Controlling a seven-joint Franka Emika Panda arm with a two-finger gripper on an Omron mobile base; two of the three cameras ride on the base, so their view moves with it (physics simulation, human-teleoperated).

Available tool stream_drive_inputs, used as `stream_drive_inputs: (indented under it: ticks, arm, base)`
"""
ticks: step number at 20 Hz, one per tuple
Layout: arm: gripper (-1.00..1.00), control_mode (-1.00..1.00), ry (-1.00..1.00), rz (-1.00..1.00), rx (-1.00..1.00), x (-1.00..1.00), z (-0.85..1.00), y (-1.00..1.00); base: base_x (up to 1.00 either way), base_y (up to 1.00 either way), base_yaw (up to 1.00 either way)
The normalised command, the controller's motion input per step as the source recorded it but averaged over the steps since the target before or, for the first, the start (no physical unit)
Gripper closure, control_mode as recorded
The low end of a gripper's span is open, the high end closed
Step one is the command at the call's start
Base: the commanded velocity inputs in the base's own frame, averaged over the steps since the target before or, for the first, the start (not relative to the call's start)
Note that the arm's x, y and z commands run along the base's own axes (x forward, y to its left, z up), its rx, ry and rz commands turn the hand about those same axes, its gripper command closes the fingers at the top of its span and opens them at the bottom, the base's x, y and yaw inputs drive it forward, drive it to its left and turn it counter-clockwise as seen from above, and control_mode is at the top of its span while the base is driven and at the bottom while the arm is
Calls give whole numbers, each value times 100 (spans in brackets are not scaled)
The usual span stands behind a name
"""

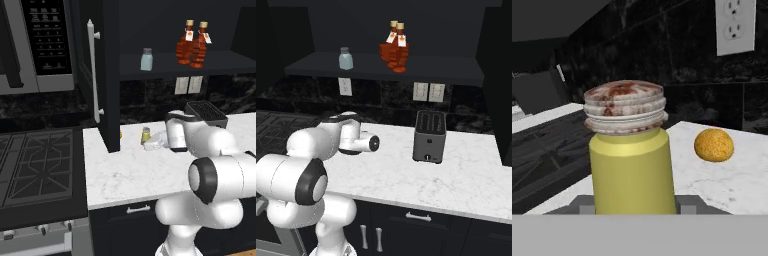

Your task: Put the shaker and condiment bottle from the counter next to their counterparts in the cabinet.

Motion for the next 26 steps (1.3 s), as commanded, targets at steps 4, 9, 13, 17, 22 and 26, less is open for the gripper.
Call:
stream_drive_inputs:
  ticks: [4,9,13,17,22,26]
  arm:
    - [100,-100,3,-26,0,-19,59,0]
    - [100,-100,0,-26,0,-50,50,0]
    - [100,-100,0,-25,0,-59,41,-2]
    - [100,-100,4,-20,0,-50,50,-2]
    - [100,-100,14,-16,0,-33,63,0]
    - [100,-100,14,-16,0,-40,54,0]
  base:
    - [0,0,0]
    - [0,0,0]
    - [0,0,0]
    - [0,0,0]
    - [0,0,0]
    - [0,0,0]
